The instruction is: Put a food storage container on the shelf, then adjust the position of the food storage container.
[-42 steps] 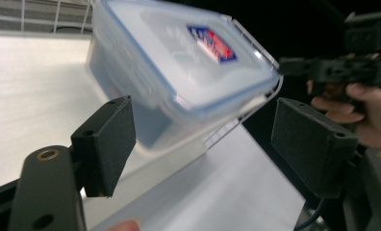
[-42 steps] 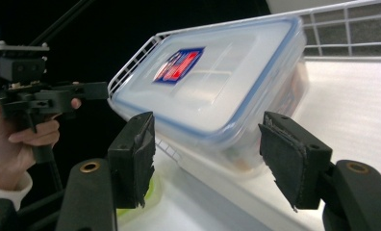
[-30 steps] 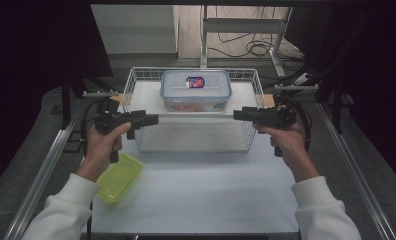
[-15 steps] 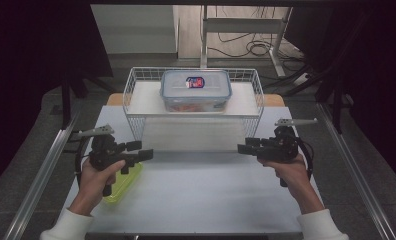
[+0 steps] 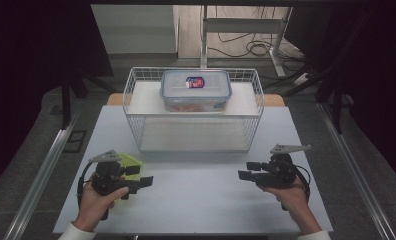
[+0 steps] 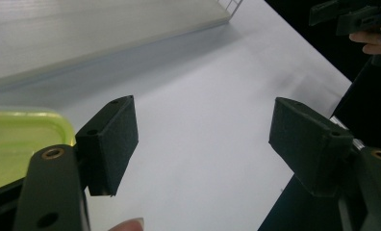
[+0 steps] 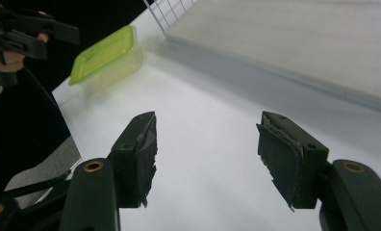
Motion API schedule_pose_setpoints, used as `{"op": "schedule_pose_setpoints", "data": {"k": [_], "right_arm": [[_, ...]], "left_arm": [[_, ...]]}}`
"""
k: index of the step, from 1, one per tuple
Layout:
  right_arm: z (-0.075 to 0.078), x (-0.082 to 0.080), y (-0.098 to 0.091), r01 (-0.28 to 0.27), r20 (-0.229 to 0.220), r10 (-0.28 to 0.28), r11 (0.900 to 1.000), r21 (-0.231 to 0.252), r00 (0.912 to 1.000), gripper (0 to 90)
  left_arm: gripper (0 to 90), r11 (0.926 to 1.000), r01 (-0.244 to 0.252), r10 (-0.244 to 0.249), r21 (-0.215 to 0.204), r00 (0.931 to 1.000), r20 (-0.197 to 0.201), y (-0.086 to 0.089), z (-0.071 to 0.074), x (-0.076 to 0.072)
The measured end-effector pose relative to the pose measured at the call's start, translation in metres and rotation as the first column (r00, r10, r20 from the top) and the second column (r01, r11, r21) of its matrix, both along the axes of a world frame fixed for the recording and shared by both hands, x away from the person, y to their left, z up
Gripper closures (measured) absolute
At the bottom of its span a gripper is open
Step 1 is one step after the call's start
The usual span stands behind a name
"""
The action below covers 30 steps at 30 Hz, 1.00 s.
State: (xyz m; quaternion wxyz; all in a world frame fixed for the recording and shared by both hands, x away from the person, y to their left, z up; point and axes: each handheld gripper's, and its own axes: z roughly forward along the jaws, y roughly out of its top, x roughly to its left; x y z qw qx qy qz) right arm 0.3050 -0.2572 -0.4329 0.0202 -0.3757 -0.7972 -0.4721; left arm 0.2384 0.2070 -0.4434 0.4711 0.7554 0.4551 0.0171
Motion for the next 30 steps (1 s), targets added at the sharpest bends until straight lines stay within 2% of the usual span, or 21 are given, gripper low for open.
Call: {"op": "schedule_pose_setpoints", "data": {"k": [3, 4, 8, 15, 23, 30], "right_arm": [[-0.004, -0.002, -0.002, 0.002, -0.008, -0.002, 1.0000, -0.001, 1.0000, 38.8], [-0.005, -0.003, -0.002, 0.005, -0.006, -0.005, 1.0000, -0.006, 1.0000, 38.8], [-0.006, -0.004, -0.001, 0.002, 0.004, -0.002, 0.9999, -0.016, 1.0000, 38.7], [-0.007, -0.010, 0.001, -0.002, 0.014, 0.003, 0.9998, -0.022, 0.9999, 37.9], [-0.010, -0.015, 0.001, 0.002, 0.015, -0.002, 0.9994, -0.033, 0.9999, 37.0], [-0.011, -0.016, -0.003, 0.016, 0.013, -0.016, 0.9996, -0.023, 0.9998, 36.6]], "left_arm": [[24.6, 1.0000, 0.003, -0.002, 0.009, 1.0000, -0.005, -0.001, -0.003, -0.003], [24.6, 0.9996, 0.008, -0.008, 0.027, 0.9999, -0.011, -0.003, -0.006, -0.006], [24.6, 0.9987, 0.013, -0.012, 0.049, 0.9998, -0.015, -0.005, -0.010, -0.009], [24.0, 0.9981, 0.011, -0.009, 0.060, 0.9998, -0.018, -0.003, -0.014, -0.014], [23.6, 0.9975, -0.033, 0.034, 0.063, 0.9994, -0.006, 0.012, -0.009, -0.022], [22.7, 0.9956, -0.071, 0.071, 0.061, 0.9975, 0.002, 0.024, -0.005, -0.017]]}}
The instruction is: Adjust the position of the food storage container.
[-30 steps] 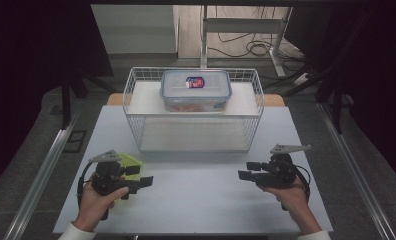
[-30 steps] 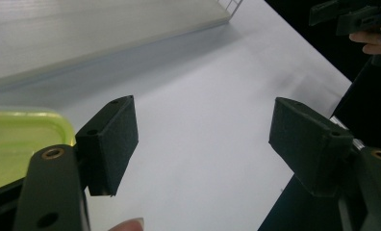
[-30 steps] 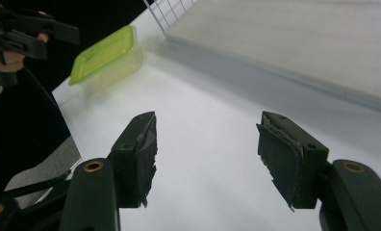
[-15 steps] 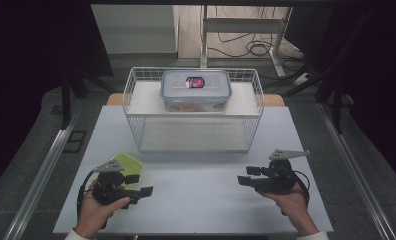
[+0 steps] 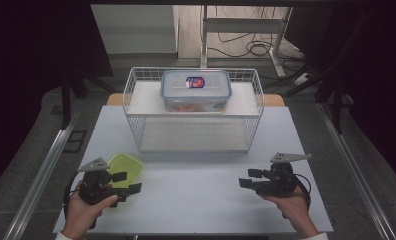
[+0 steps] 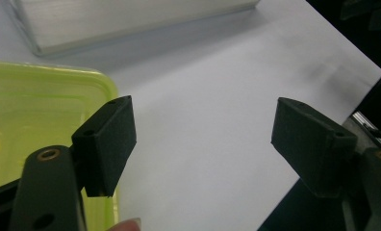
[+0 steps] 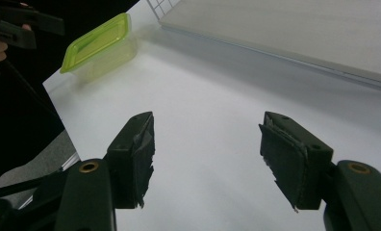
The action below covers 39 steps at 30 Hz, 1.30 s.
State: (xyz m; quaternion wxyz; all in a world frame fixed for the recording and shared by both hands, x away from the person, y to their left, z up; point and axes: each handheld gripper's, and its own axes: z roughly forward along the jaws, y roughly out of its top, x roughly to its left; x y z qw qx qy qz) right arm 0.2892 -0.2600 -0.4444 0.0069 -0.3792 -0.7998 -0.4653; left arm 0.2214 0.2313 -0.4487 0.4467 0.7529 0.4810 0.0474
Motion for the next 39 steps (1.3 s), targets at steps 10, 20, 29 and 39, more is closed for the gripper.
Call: {"op": "schedule_pose_setpoints", "data": {"k": [10, 20, 29, 39], "right_arm": [[-0.001, 0.000, -0.004, 0.018, -0.002, -0.018, 0.9998, -0.001, 0.9998, 36.4], [-0.004, 0.002, -0.003, 0.017, -0.004, -0.017, 0.9998, -0.014, 0.9998, 36.3], [-0.006, 0.002, -0.004, 0.022, -0.007, -0.022, 0.9996, -0.016, 0.9997, 36.4], [-0.007, 0.003, -0.007, 0.026, -0.008, -0.026, 0.9995, -0.018, 0.9996, 36.3]], "left_arm": [[28.6, 0.9944, -0.099, 0.099, 0.036, 0.9951, 0.006, 0.033, 0.001, 0.024], [34.9, 0.9815, -0.172, 0.177, 0.083, 0.9831, -0.048, 0.073, -0.004, 0.069], [81.2, 0.9587, -0.193, 0.220, 0.209, 0.9686, -0.116, 0.081, -0.021, 0.099], [89.7, 0.9447, -0.190, 0.237, 0.267, 0.9590, -0.156, 0.077, -0.040, 0.115]]}}
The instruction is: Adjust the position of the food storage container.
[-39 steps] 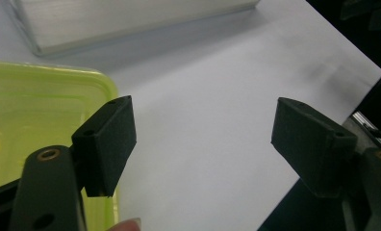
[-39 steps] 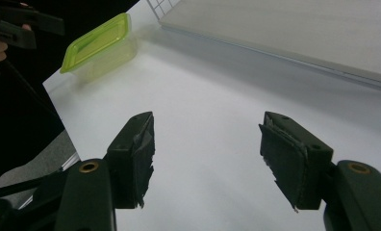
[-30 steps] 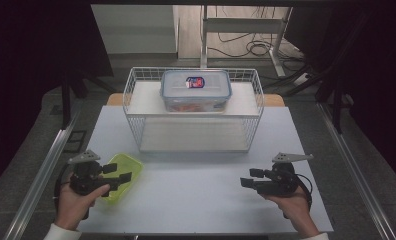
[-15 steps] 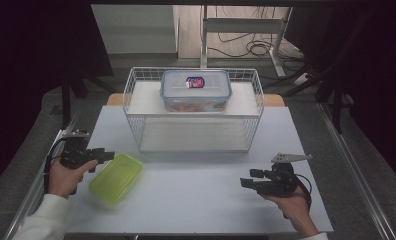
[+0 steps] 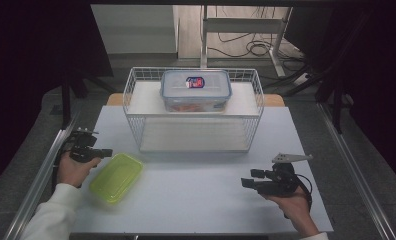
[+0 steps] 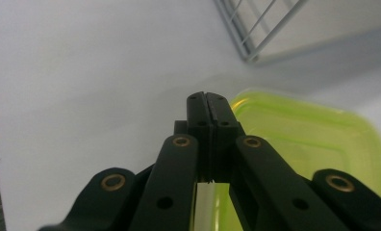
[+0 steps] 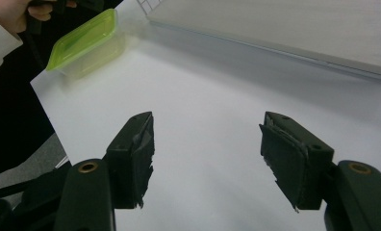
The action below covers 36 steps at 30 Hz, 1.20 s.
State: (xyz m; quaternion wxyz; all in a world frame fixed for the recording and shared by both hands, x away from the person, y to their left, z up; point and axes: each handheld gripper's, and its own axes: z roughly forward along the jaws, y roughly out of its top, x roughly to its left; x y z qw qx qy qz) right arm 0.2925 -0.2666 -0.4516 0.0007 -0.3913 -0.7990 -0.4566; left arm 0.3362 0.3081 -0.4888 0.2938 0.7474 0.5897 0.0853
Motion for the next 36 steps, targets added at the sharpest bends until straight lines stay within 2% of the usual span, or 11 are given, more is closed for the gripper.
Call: {"op": "schedule_pose_setpoints", "data": {"k": [3, 7, 11, 16, 18, 24, 26, 29, 30, 32, 36], "right_arm": [[0.000, 0.000, -0.001, 0.001, 0.000, -0.001, 1.0000, -0.001, 1.0000, 36.3], [-0.001, 0.000, -0.001, 0.003, -0.003, -0.003, 1.0000, 0.002, 1.0000, 36.2], [-0.002, 0.001, 0.000, 0.001, -0.005, -0.001, 1.0000, -0.005, 1.0000, 36.2], [-0.002, 0.001, 0.001, 0.002, -0.006, -0.002, 1.0000, -0.004, 1.0000, 36.2], [-0.002, 0.001, 0.002, -0.001, -0.006, 0.001, 1.0000, -0.005, 1.0000, 36.2], [-0.003, 0.001, 0.002, -0.002, -0.007, 0.002, 1.0000, -0.007, 1.0000, 36.2], [-0.003, 0.001, 0.001, 0.001, -0.009, -0.001, 1.0000, -0.005, 1.0000, 36.2], [-0.003, 0.001, 0.000, 0.005, -0.010, -0.005, 1.0000, -0.005, 0.9999, 36.2], [-0.003, 0.001, 0.000, 0.006, -0.009, -0.006, 1.0000, -0.004, 0.9999, 36.2], [-0.003, 0.001, -0.001, 0.007, -0.010, -0.007, 1.0000, -0.002, 0.9999, 36.2], [-0.002, 0.001, -0.002, 0.012, -0.008, -0.012, 0.9999, -0.002, 0.9999, 36.2]], "left_arm": [[89.8, 0.9999, 0.007, -0.006, 0.013, 0.9998, -0.016, -0.004, -0.006, 0.001], [89.9, 0.9998, 0.020, -0.020, -0.003, 0.9996, -0.022, -0.006, -0.007, 0.002], [89.9, 0.9981, 0.061, -0.061, -0.009, 0.9979, -0.019, -0.017, -0.006, 0.000], [89.9, 0.9923, 0.121, -0.122, -0.022, 0.9925, -0.012, -0.037, -0.003, -0.001], [89.9, 0.9883, 0.152, -0.152, -0.011, 0.9882, -0.018, -0.045, -0.003, -0.001], [89.9, 0.9810, 0.194, -0.194, 0.000, 0.9809, -0.017, -0.061, -0.004, -0.004], [89.9, 0.9804, 0.196, -0.197, -0.012, 0.9804, -0.013, -0.063, -0.003, -0.004], [89.9, 0.9832, 0.182, -0.182, 0.011, 0.9833, 0.002, -0.058, -0.001, -0.006], [89.9, 0.9858, 0.167, -0.168, 0.011, 0.9857, 0.016, -0.055, 0.002, -0.008], [89.9, 0.9917, 0.127, -0.127, -0.017, 0.9915, 0.029, -0.044, 0.010, -0.013], [89.9, 0.9969, 0.065, -0.063, -0.044, 0.9964, 0.057, -0.017, 0.025, -0.032]]}}
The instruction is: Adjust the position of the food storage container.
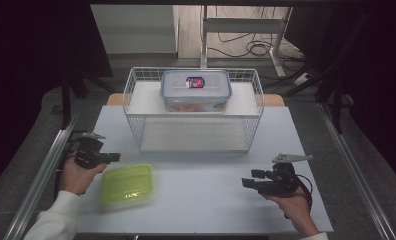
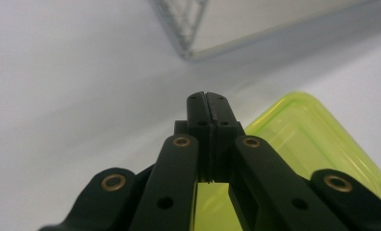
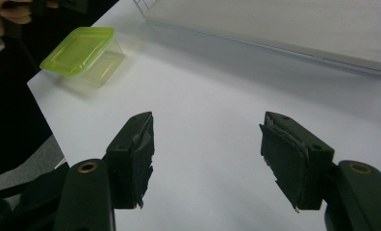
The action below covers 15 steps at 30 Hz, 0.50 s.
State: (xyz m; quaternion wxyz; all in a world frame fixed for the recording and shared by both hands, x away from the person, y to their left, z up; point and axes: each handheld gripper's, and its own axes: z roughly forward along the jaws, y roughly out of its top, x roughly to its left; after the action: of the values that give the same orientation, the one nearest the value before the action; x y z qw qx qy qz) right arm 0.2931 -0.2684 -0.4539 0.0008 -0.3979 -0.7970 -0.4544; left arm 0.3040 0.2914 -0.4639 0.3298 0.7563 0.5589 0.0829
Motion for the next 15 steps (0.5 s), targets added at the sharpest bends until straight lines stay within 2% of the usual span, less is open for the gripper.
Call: {"op": "schedule_pose_setpoints", "data": {"k": [5, 8, 11, 15], "right_arm": [[0.001, 0.000, 0.000, 0.002, 0.000, -0.002, 1.0000, 0.001, 1.0000, 36.1], [0.001, 0.000, 0.001, -0.003, 0.003, 0.003, 1.0000, 0.002, 1.0000, 36.2], [0.001, 0.001, 0.003, -0.006, 0.002, 0.006, 1.0000, 0.000, 1.0000, 36.1], [0.000, 0.002, 0.006, -0.014, -0.002, 0.014, 0.9999, -0.004, 0.9999, 36.0]], "left_arm": [[89.9, 0.9976, -0.069, 0.069, -0.007, 0.9975, 0.011, 0.031, 0.005, -0.032], [89.9, 0.9954, -0.094, 0.094, -0.019, 0.9956, -0.010, 0.046, -0.001, -0.051], [89.8, 0.9938, -0.108, 0.107, -0.024, 0.9932, -0.045, 0.053, -0.013, -0.065], [89.8, 0.9948, -0.098, 0.096, -0.028, 0.9926, -0.075, 0.050, -0.030, -0.074]]}}
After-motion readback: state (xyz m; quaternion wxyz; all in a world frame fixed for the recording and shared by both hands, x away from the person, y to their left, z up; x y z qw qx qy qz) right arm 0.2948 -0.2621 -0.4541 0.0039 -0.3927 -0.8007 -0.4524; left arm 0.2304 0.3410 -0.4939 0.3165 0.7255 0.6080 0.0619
